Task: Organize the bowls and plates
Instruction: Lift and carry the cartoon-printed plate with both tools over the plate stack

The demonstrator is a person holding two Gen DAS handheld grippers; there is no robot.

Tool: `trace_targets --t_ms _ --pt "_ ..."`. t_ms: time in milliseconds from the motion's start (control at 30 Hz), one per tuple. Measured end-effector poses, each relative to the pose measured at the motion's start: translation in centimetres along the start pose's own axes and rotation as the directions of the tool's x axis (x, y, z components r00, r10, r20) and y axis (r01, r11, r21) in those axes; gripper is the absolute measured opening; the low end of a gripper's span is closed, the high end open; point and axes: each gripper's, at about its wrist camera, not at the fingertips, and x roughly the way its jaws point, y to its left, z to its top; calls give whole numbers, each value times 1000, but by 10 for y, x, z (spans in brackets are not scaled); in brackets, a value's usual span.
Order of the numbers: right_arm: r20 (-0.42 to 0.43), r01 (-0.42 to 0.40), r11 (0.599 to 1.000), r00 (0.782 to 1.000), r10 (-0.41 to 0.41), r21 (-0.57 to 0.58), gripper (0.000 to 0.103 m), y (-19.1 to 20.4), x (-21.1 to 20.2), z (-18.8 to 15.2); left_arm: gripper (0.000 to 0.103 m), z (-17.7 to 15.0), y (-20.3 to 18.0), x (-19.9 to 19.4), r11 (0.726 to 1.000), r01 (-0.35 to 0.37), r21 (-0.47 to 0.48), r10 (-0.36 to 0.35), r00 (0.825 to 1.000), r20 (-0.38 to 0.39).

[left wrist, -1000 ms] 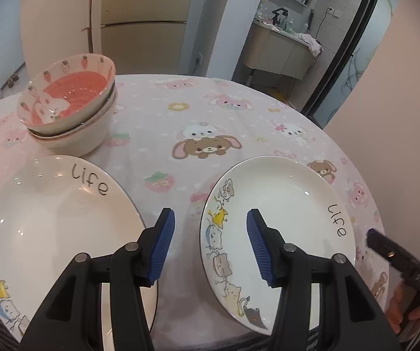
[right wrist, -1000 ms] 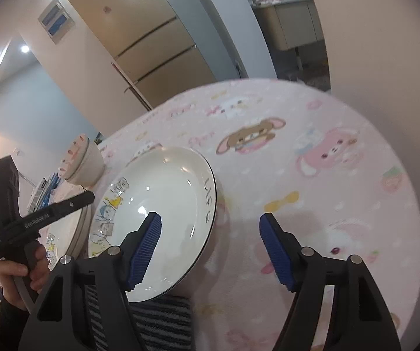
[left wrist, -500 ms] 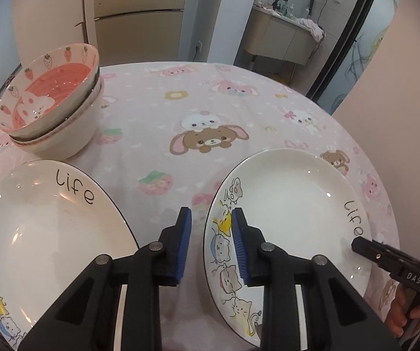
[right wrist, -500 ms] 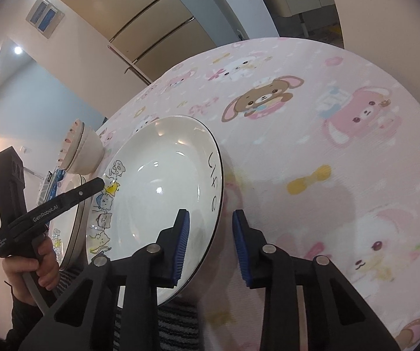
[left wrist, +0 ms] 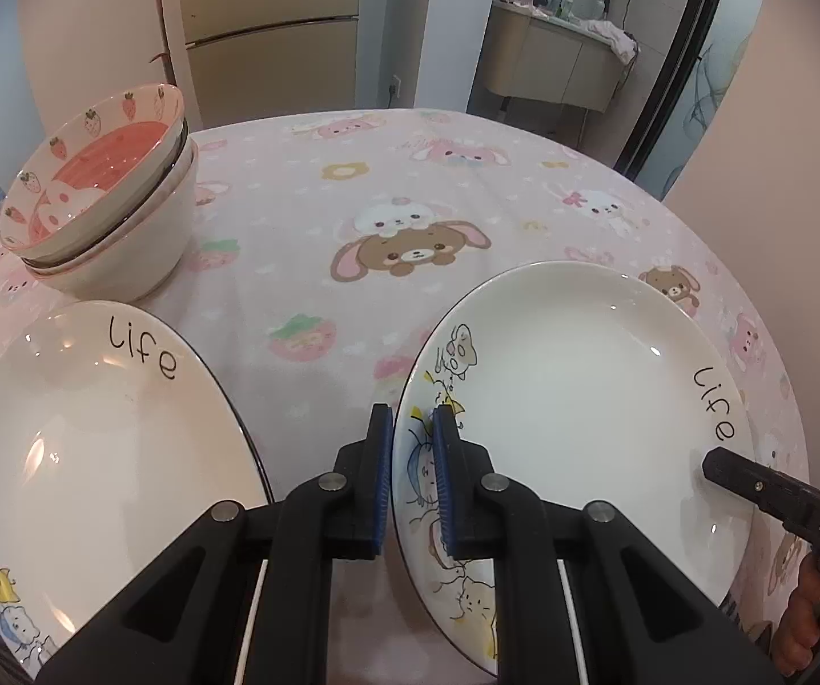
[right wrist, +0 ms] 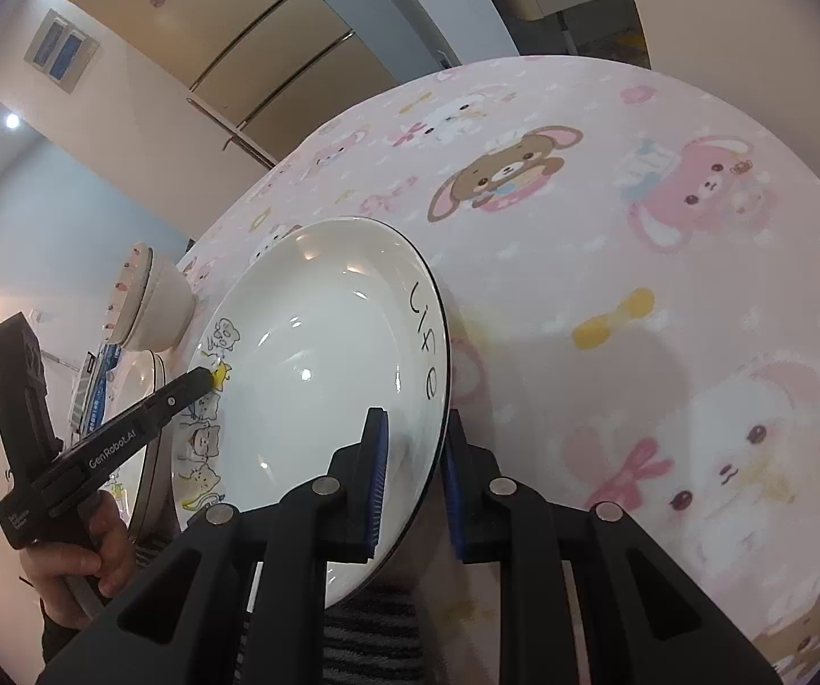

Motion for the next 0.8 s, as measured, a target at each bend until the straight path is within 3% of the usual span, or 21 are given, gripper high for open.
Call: trace_targets --t_ms 200,500,800 --pt "-6 17 1000 1000 -17 -13 21 8 -9 3 12 -1 1 -13 1000 23 -6 -23 1000 1" --pt "55 6 999 998 -4 -42 21 27 -35 5 12 9 2 -55 999 44 -4 -43 997 70" --pt "79 -21 992 996 31 -121 21 69 -52 6 12 12 30 -98 995 75 -66 -66 989 130"
